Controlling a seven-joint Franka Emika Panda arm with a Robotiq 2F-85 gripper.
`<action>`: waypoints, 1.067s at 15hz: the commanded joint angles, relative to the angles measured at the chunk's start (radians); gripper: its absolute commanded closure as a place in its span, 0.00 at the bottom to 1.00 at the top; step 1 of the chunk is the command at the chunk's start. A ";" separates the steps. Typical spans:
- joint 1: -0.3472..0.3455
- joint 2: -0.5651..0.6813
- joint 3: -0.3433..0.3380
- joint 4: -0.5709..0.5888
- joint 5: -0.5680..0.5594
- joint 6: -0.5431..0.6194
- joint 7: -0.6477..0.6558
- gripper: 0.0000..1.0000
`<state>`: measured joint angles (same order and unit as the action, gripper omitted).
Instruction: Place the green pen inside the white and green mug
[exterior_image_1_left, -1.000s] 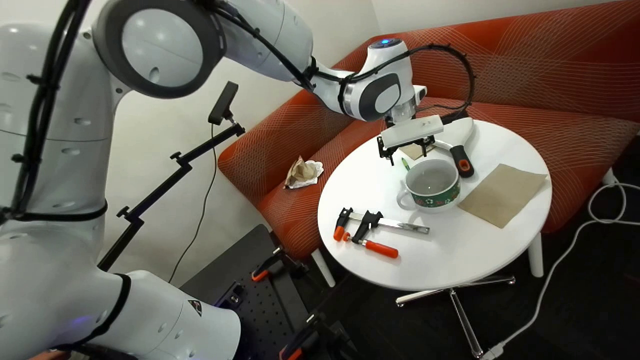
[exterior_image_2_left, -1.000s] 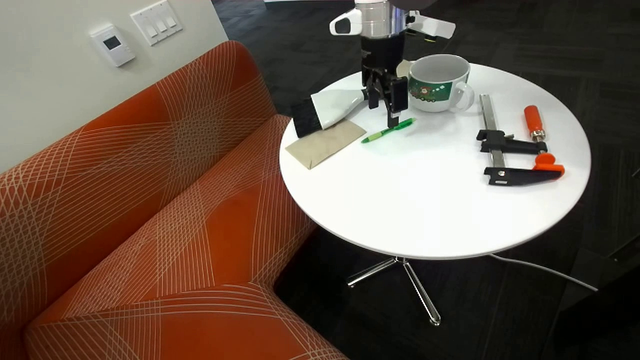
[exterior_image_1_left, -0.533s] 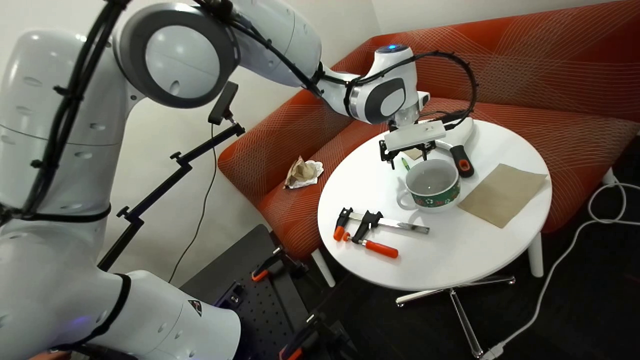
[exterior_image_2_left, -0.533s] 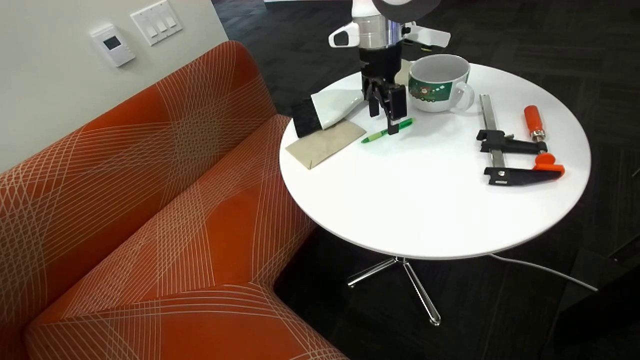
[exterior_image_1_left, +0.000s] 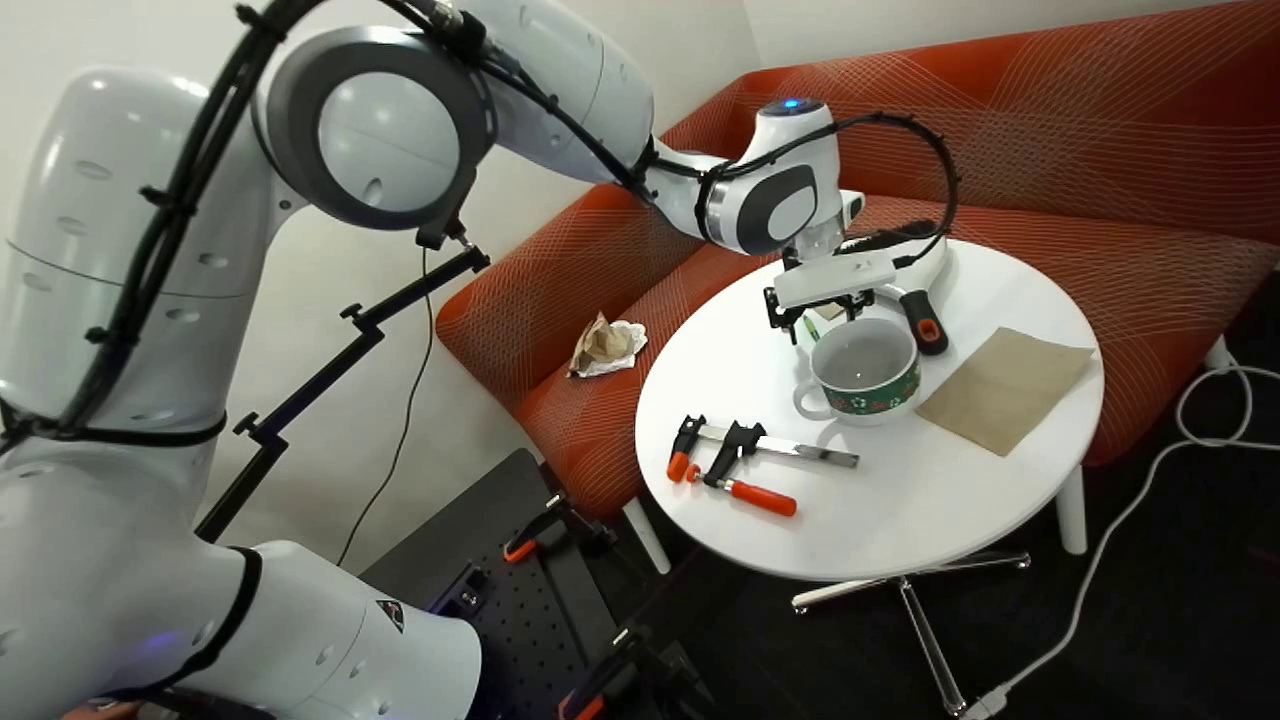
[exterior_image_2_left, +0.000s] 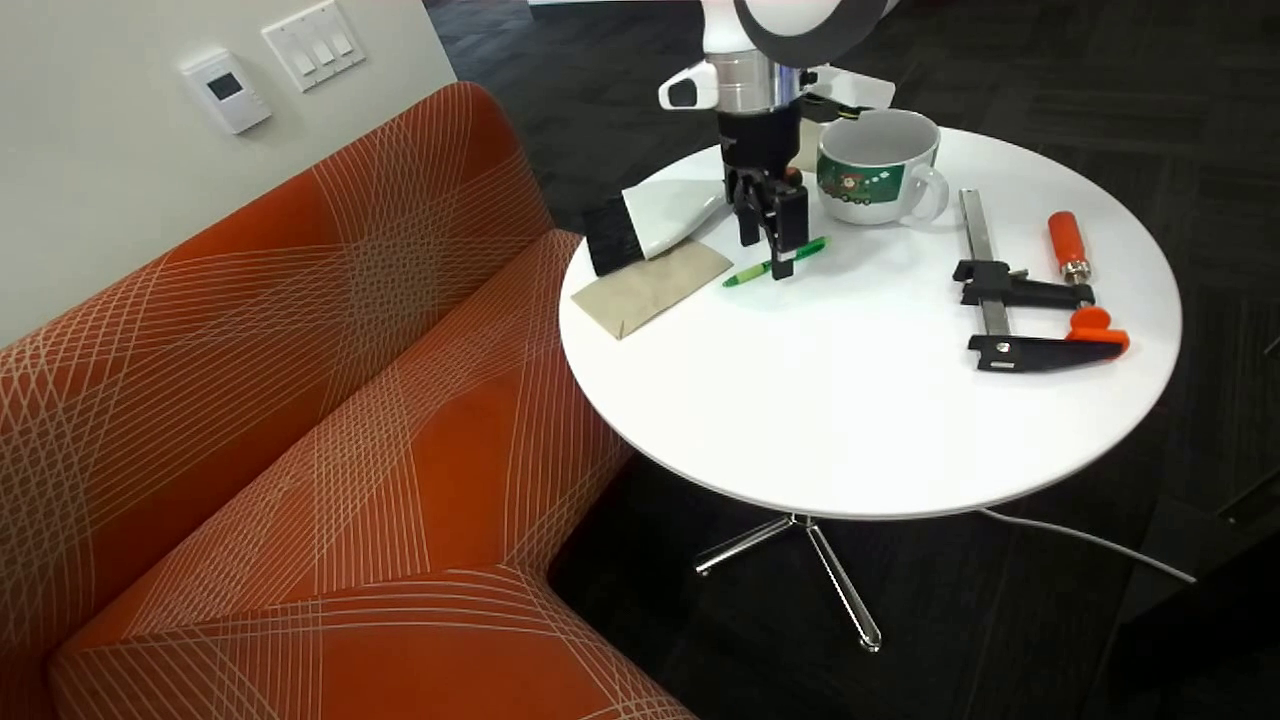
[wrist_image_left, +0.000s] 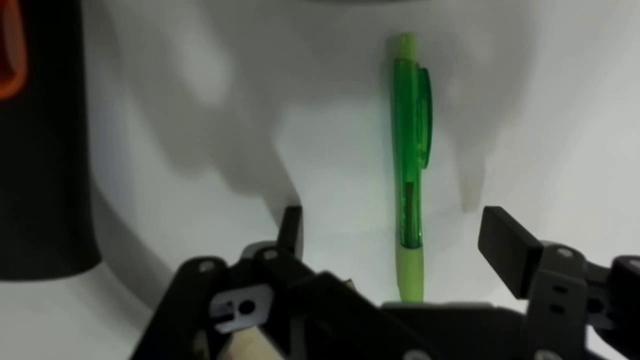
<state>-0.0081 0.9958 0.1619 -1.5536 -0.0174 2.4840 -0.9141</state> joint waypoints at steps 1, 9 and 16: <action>0.007 0.015 -0.007 0.031 -0.029 0.011 0.051 0.44; 0.016 0.006 -0.013 0.030 -0.046 0.034 0.105 1.00; 0.036 -0.165 -0.031 -0.118 -0.105 0.191 0.228 0.97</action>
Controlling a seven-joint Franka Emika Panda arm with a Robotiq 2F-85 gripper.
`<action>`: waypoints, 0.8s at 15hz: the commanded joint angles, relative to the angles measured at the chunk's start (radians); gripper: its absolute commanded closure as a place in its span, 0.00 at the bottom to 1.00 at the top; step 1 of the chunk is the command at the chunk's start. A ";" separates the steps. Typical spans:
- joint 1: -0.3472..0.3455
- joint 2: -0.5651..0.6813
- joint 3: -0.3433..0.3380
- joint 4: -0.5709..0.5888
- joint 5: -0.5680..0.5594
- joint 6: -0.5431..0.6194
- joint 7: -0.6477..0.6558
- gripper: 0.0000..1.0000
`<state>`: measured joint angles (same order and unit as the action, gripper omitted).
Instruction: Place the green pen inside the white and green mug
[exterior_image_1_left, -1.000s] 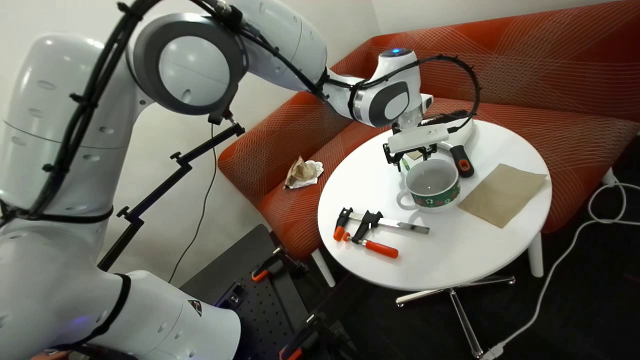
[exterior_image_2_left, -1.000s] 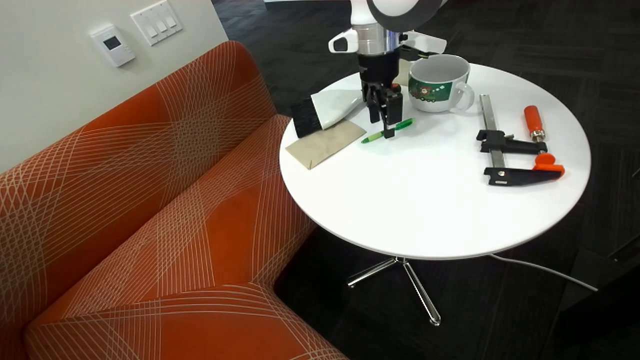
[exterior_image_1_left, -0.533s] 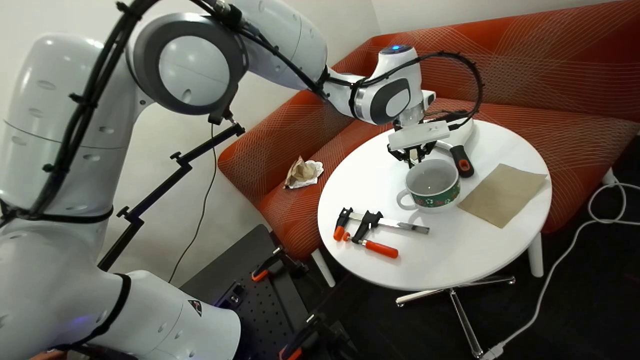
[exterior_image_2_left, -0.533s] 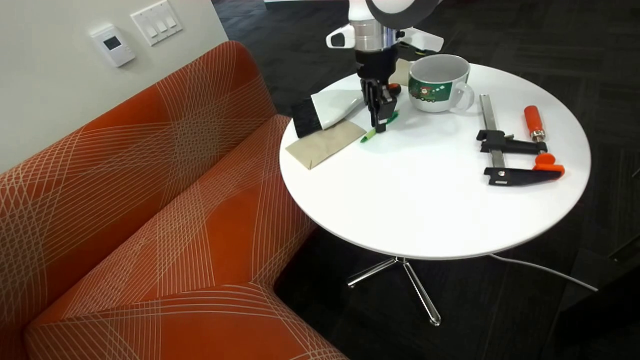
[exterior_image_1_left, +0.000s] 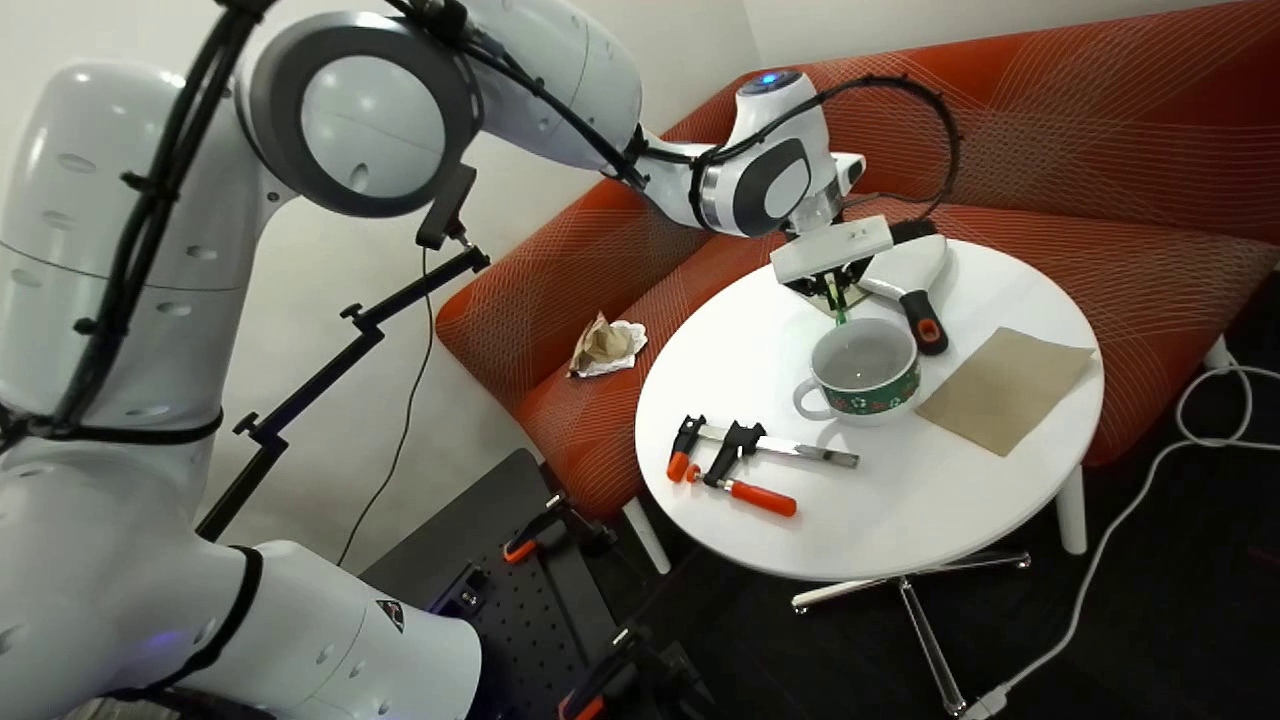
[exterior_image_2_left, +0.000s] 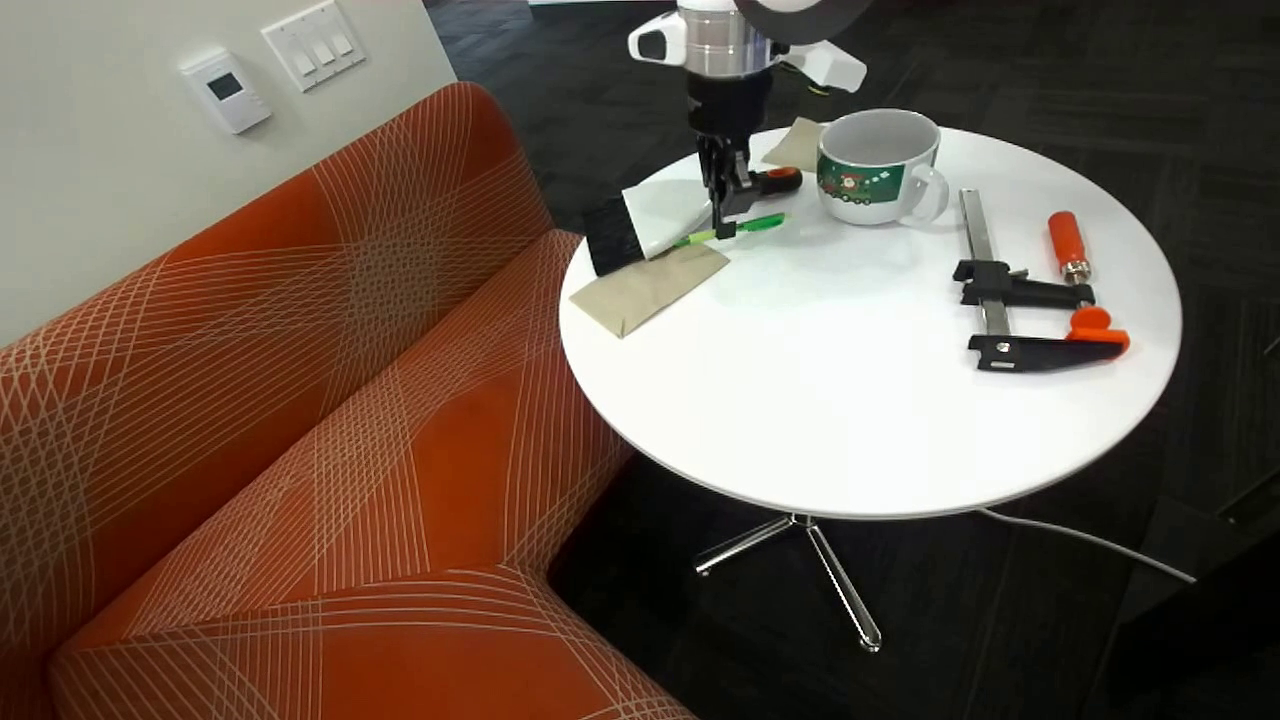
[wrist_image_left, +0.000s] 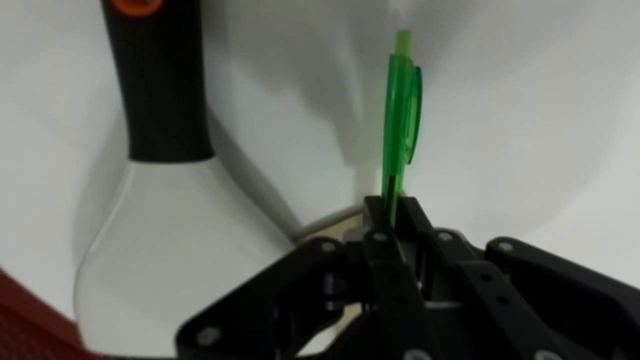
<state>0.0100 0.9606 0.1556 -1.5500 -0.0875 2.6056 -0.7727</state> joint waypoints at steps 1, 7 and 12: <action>0.017 -0.160 -0.026 -0.146 -0.044 0.095 0.110 0.97; -0.019 -0.383 -0.033 -0.354 -0.052 0.226 0.244 0.97; -0.098 -0.508 -0.005 -0.517 -0.021 0.355 0.290 0.97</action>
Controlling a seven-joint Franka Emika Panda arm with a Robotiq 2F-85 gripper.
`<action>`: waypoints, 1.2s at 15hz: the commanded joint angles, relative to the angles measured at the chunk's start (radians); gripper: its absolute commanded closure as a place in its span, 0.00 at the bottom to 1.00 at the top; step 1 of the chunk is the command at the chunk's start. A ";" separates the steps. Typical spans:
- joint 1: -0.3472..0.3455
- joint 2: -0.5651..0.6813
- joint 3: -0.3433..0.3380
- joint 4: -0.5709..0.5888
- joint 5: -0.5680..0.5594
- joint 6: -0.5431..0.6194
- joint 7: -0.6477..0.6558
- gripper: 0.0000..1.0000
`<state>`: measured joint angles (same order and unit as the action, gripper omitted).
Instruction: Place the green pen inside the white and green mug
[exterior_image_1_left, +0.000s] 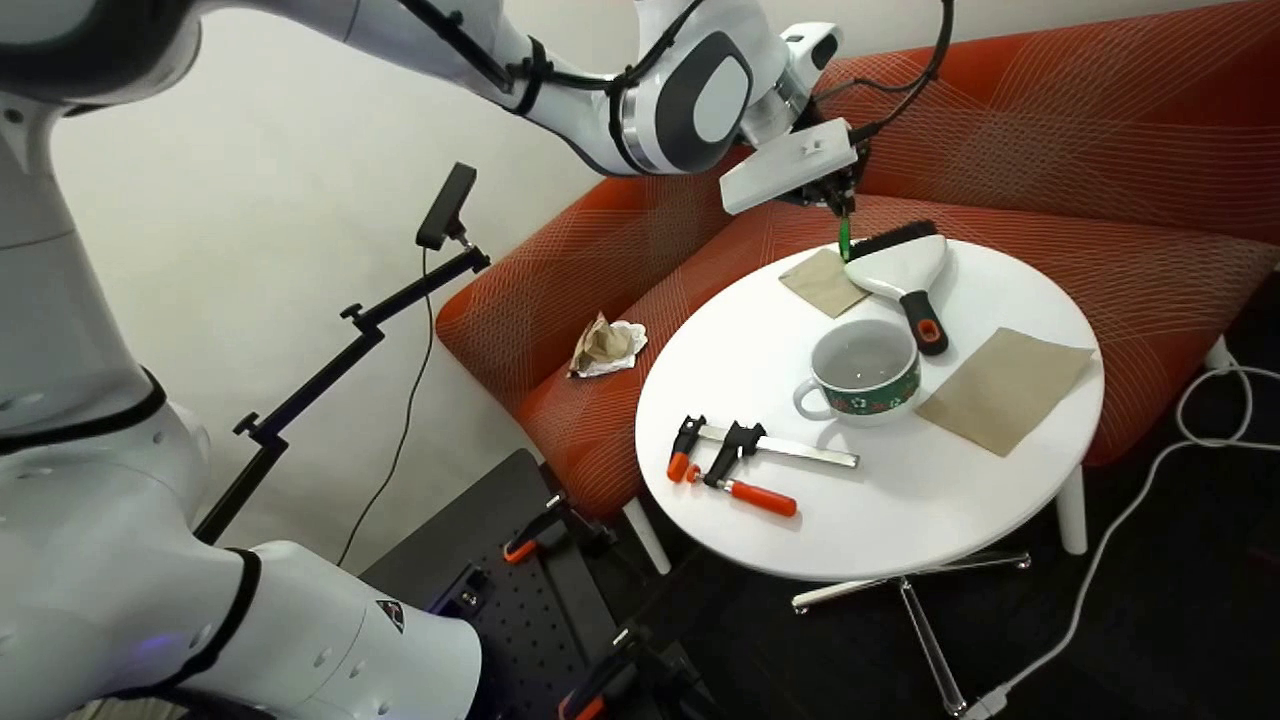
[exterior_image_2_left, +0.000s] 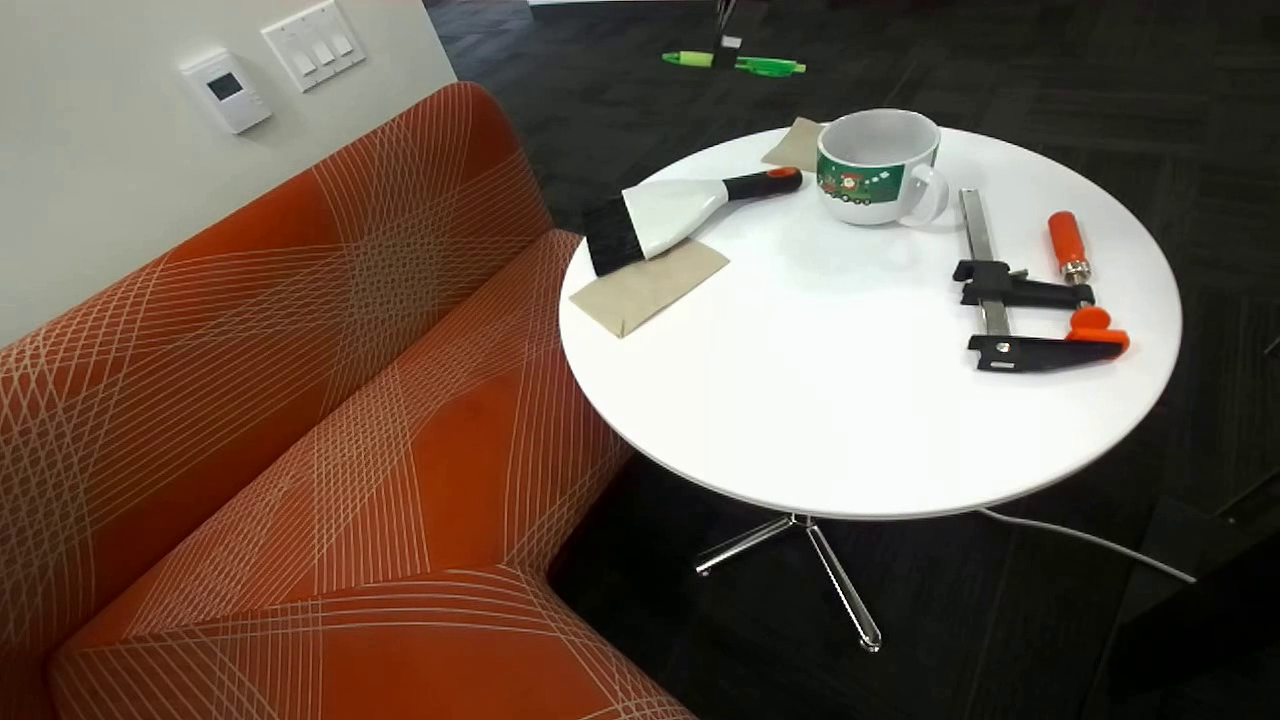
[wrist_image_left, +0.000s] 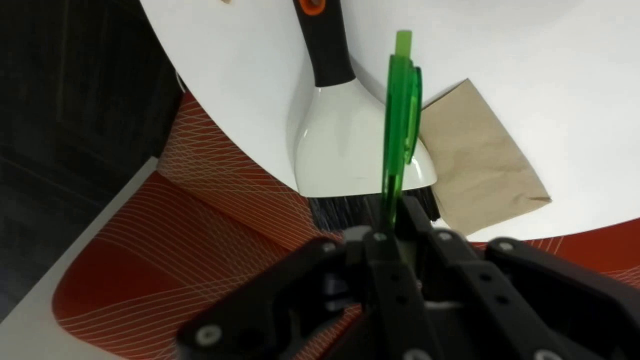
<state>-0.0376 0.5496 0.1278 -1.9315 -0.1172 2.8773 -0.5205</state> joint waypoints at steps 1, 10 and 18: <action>-0.063 -0.110 0.024 -0.161 0.014 0.111 0.046 0.97; -0.195 -0.085 0.088 -0.297 0.089 0.373 0.106 0.97; -0.247 -0.006 0.114 -0.319 0.032 0.463 0.180 0.97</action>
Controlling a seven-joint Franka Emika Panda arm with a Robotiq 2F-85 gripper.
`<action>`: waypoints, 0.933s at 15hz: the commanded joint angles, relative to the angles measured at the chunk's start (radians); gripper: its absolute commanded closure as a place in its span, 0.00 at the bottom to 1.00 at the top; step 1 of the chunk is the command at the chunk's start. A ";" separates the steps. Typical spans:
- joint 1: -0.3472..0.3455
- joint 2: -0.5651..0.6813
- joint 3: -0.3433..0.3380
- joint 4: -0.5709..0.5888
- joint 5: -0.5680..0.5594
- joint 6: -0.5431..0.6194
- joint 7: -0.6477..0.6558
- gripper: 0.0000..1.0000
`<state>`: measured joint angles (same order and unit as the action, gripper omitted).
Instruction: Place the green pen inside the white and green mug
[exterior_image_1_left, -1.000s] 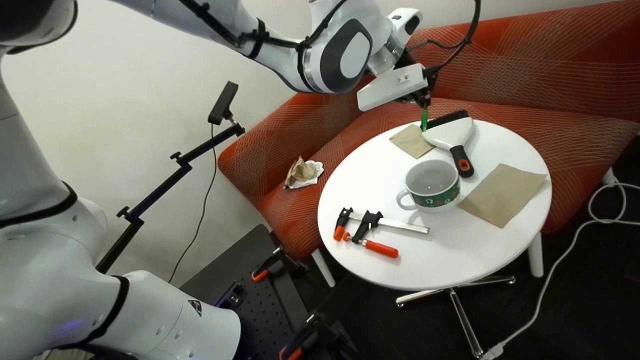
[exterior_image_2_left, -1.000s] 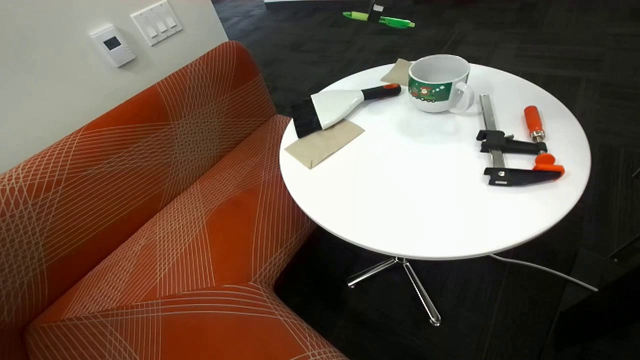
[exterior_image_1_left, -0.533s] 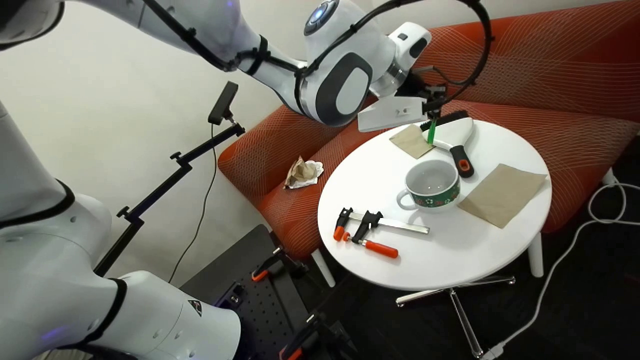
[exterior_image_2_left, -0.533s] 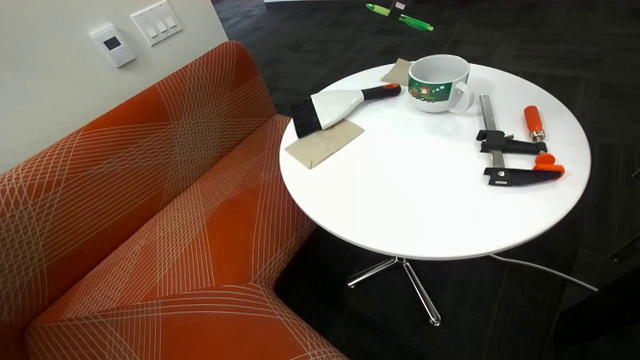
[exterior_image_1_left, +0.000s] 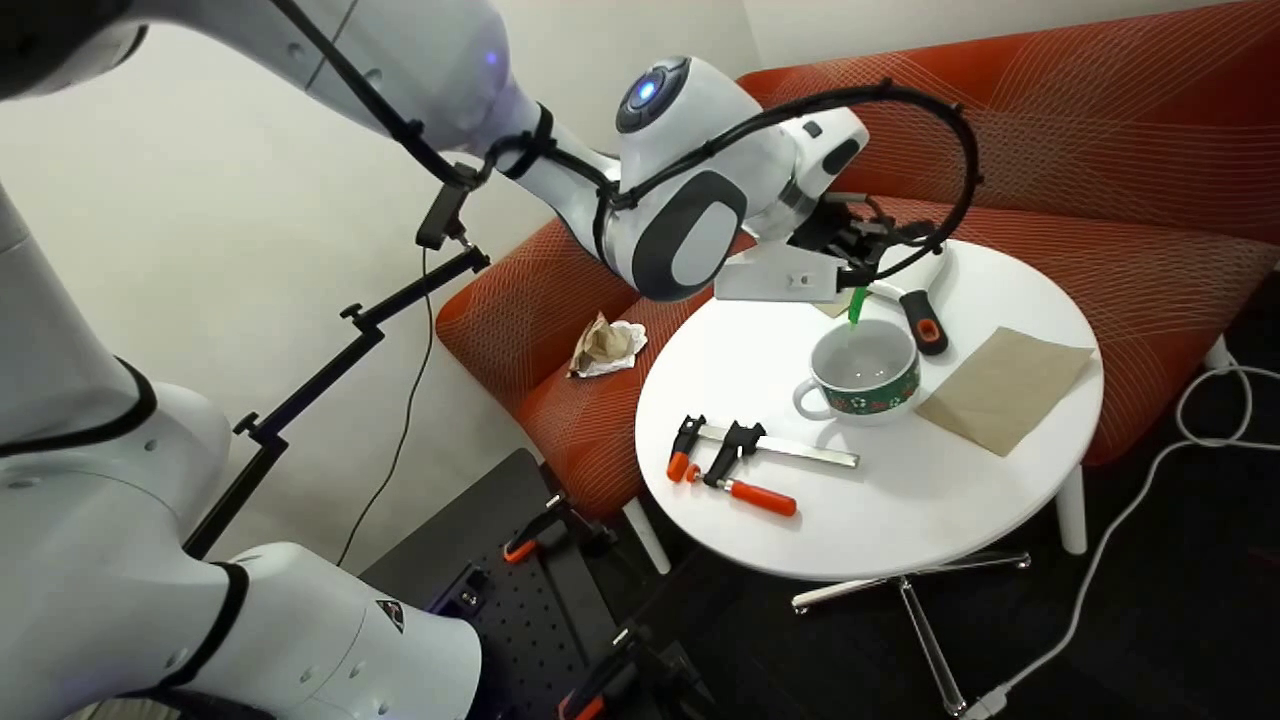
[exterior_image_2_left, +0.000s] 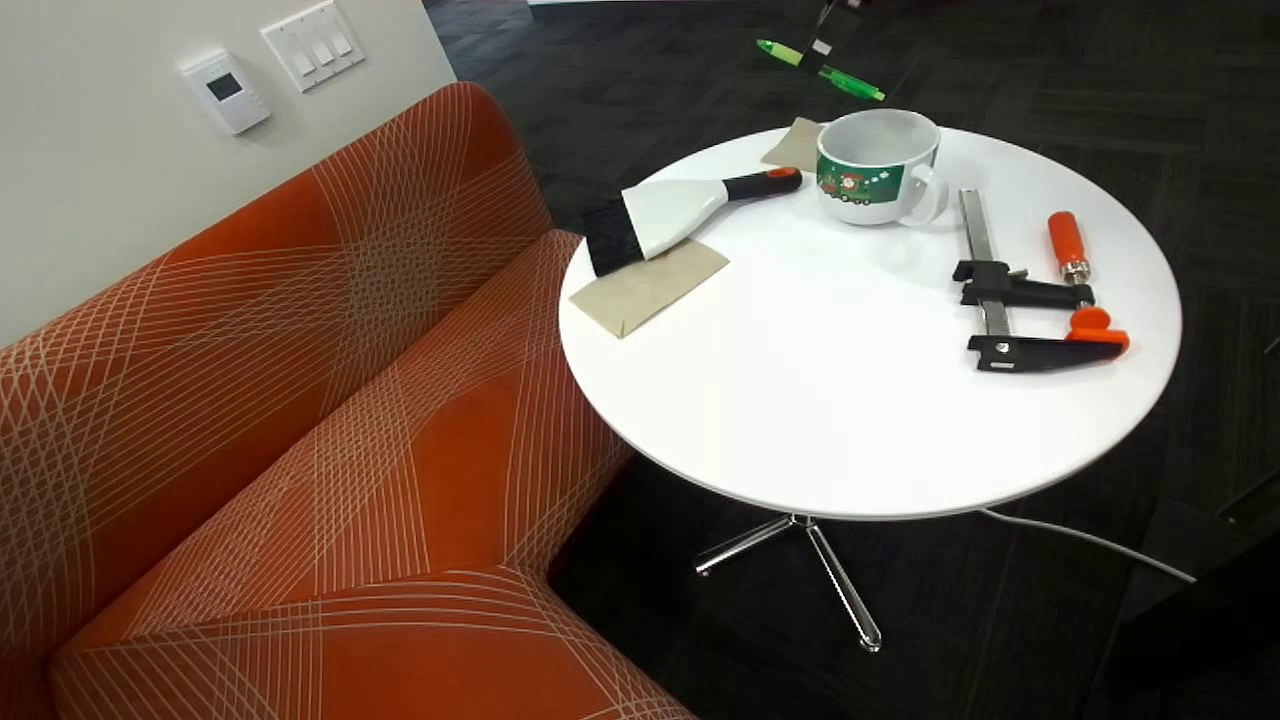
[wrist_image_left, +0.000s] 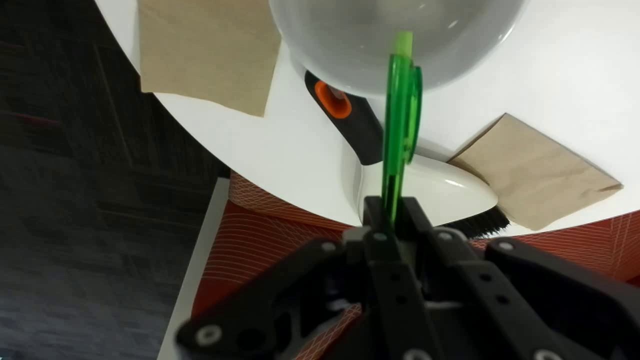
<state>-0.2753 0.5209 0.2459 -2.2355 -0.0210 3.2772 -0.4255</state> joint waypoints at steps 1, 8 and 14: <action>-0.008 0.034 -0.009 -0.014 -0.077 0.075 0.096 0.97; 0.020 0.096 -0.070 -0.021 -0.137 0.118 0.192 0.97; 0.049 0.081 -0.113 -0.051 -0.144 0.168 0.206 0.41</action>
<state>-0.2587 0.6376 0.1689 -2.2432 -0.1390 3.3839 -0.2669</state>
